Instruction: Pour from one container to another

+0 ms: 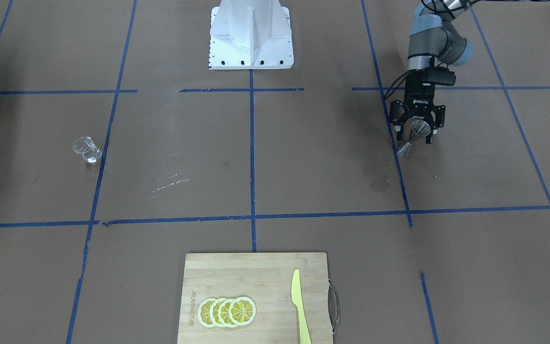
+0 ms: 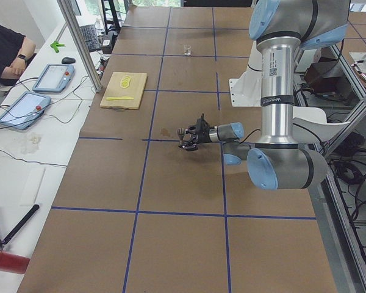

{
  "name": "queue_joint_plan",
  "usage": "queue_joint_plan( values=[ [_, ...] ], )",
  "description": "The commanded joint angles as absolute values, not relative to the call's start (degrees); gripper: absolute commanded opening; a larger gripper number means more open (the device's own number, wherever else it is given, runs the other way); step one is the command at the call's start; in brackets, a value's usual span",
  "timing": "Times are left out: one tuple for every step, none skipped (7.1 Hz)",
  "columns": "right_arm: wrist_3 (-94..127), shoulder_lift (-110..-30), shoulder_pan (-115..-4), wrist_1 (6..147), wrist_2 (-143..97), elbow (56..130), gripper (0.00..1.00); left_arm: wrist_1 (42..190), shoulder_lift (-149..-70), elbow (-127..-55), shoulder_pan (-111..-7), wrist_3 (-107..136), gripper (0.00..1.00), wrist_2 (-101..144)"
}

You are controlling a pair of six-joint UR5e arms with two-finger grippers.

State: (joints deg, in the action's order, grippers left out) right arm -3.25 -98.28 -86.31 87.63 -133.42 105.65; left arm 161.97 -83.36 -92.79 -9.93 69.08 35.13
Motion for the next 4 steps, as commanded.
queue_joint_plan(
  values=[
    [-3.3, -98.3, -86.3, 87.6, -133.4, 105.7, 1.00, 162.2, -83.4, -92.8, -9.9, 69.0, 0.46, 33.2],
    [-3.3, -98.3, -86.3, 87.6, -133.4, 105.7, 1.00, 162.2, -83.3, -92.7, -9.8, 68.7, 0.46, 32.4],
    [-3.3, -98.3, -86.3, 87.6, -133.4, 105.7, 1.00, 162.2, -83.3, -92.6, -9.8, 68.6, 0.46, 32.3],
    [-3.3, -98.3, -86.3, 87.6, -133.4, 105.7, 1.00, 162.2, -83.3, -92.7, -9.4, 68.5, 0.46, 32.3]
  ],
)
